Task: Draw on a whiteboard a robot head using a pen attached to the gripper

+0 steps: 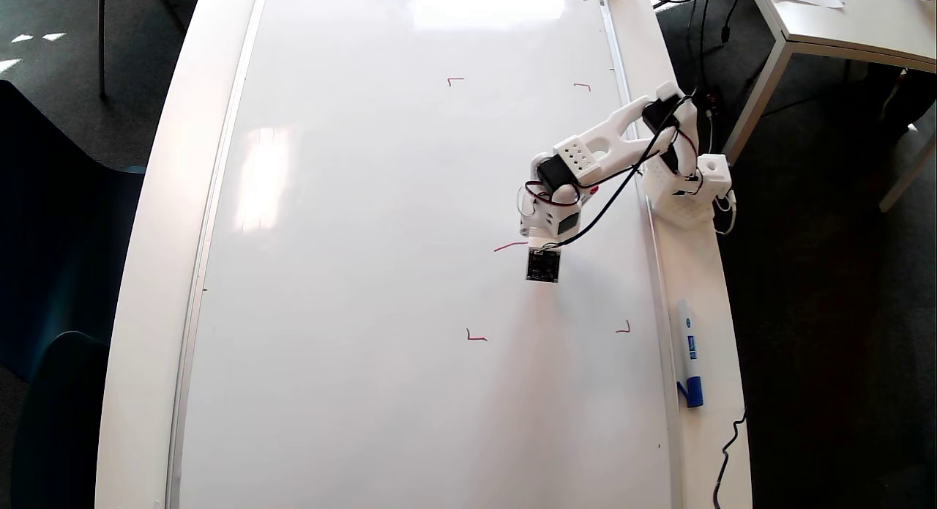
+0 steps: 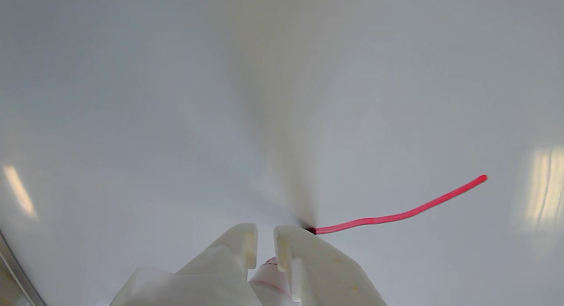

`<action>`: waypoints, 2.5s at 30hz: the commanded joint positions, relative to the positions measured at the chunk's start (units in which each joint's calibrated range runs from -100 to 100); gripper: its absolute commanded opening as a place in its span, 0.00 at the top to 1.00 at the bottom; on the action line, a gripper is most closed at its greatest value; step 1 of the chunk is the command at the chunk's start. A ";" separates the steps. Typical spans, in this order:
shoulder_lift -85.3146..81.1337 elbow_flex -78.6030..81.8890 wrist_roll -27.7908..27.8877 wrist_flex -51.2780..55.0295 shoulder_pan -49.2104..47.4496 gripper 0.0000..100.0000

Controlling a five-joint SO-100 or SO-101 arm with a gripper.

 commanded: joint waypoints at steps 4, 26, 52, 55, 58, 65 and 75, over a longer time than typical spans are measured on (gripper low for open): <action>-10.10 11.18 -1.06 -0.21 -2.30 0.99; -16.05 21.53 -2.51 -2.64 2.71 0.99; -16.13 25.16 2.43 -2.03 37.56 0.99; -16.13 24.89 4.68 -2.64 42.79 0.99; -16.13 23.80 6.02 -2.73 45.81 0.99; -15.30 19.17 8.65 -5.16 50.15 0.99; -13.87 18.90 9.08 -9.16 48.61 0.99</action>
